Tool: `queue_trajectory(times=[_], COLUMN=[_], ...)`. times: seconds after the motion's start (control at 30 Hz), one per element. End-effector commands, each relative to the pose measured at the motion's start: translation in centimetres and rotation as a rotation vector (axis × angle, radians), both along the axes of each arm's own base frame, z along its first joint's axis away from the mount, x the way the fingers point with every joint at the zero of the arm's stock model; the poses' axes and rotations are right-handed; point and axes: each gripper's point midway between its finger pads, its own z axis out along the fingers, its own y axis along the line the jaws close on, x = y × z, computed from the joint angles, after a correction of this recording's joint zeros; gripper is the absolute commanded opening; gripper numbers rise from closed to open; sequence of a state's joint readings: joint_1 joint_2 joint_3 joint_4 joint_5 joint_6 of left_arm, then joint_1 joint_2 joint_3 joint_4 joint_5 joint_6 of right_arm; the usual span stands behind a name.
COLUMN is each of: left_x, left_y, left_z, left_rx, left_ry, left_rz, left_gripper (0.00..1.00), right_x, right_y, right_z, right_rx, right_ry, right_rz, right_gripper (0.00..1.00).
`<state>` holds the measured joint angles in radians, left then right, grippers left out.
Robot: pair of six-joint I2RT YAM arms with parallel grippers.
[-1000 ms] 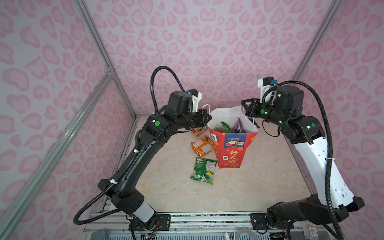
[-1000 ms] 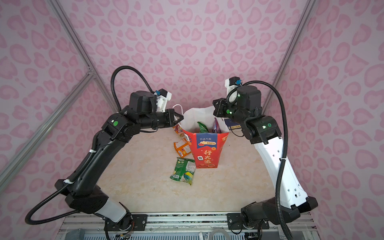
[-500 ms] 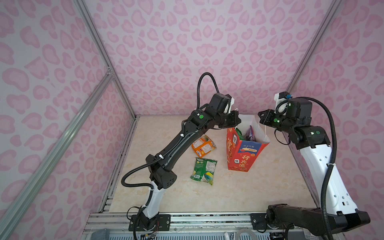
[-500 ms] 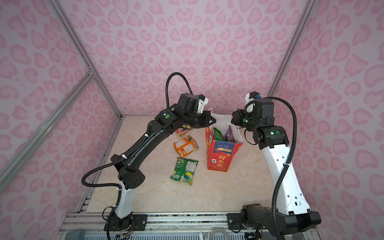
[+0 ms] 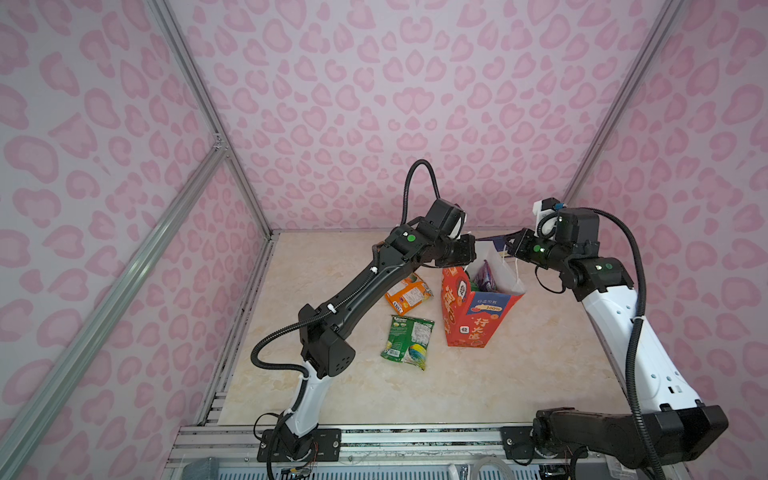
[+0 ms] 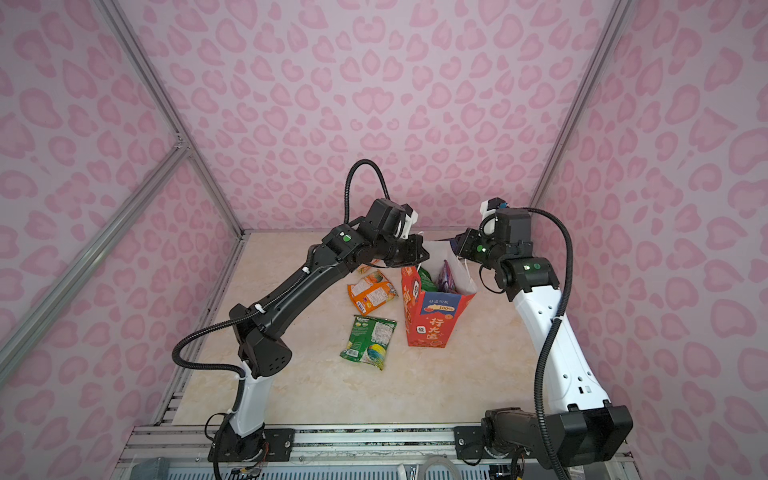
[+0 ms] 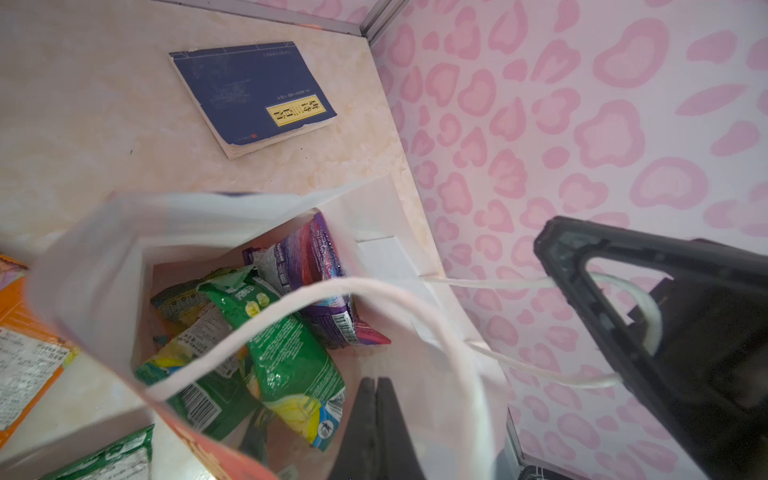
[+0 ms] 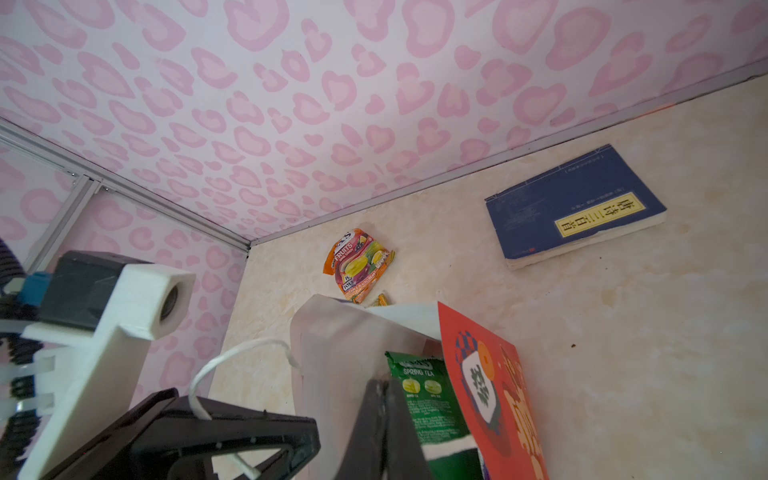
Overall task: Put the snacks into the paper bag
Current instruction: 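Hold the bag with the right gripper while the left gripper releases the handle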
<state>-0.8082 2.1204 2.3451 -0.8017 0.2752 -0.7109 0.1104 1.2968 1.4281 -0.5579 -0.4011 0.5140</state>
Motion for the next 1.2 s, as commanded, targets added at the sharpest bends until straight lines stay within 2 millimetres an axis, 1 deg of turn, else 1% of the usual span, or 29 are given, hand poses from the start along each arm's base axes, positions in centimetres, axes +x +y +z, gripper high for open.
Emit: queue_trajectory(times=[0.0,0.07,0.13,0.27,0.33,0.37,0.4,0.47,0.57,0.67,0.73,0.8,0.87,1.0,1.07,1.17], left_x=[1.5,1.6,1.3,0.7,0.5,0.4,0.3,-0.2,-0.5,-0.8,-0.8,-0.9,-1.0,-1.3,-1.5,-1.6], left_y=[2.0,3.2,3.5,3.2,3.1,3.0,2.8,2.5,2.4,2.4,2.5,2.5,2.6,2.7,2.9,3.1], left_z=[-0.9,-1.1,-0.9,-0.9,-0.6,-0.3,0.0,0.8,1.4,1.5,1.5,1.4,1.4,1.8,2.1,2.5], left_rx=[0.073,0.097,0.089,0.068,0.059,0.049,0.037,0.009,-0.006,-0.007,-0.004,-0.001,0.000,-0.003,-0.006,-0.009], left_ry=[-0.034,-0.039,-0.041,-0.015,-0.013,-0.015,-0.017,-0.016,-0.018,-0.016,-0.016,-0.015,-0.013,-0.017,-0.020,-0.030], left_rz=[0.074,0.097,0.092,0.060,0.050,0.043,0.035,0.012,-0.008,-0.019,-0.022,-0.024,-0.027,-0.033,-0.034,-0.034], left_gripper=[0.03,0.03,0.03,0.03,0.03,0.03,0.03,0.03,0.03,0.05,0.05,0.05,0.05,0.05,0.05,0.05], right_x=[0.5,0.4,0.3,0.3,0.2,0.1,0.1,-0.1,-0.6,-1.9,-3.1,-4.2,-5.1,-6.3,-6.6,-6.4], right_y=[1.5,1.9,1.9,0.3,-0.3,-0.7,-1.0,-2.1,-3.6,-4.6,-4.9,-5.1,-5.4,-6.3,-6.7,-6.3], right_z=[1.7,1.5,1.2,0.8,1.0,1.0,1.1,0.9,0.8,1.4,2.1,2.4,2.0,-0.2,-1.6,-3.2], right_rx=[0.058,0.057,0.044,-0.008,-0.036,-0.057,-0.078,-0.146,-0.221,-0.313,-0.365,-0.392,-0.408,-0.462,-0.489,-0.496], right_ry=[-0.085,-0.083,-0.079,-0.075,-0.079,-0.079,-0.079,-0.069,-0.067,-0.087,-0.117,-0.131,-0.123,-0.066,-0.039,-0.003], right_rz=[0.049,0.060,0.050,-0.030,-0.060,-0.076,-0.090,-0.139,-0.203,-0.259,-0.288,-0.302,-0.308,-0.316,-0.319,-0.285], right_gripper=[0.00,0.00,0.00,0.00,0.01,0.04,0.10,0.32,0.67,0.89,0.97,0.98,0.98,0.98,0.98,0.98])
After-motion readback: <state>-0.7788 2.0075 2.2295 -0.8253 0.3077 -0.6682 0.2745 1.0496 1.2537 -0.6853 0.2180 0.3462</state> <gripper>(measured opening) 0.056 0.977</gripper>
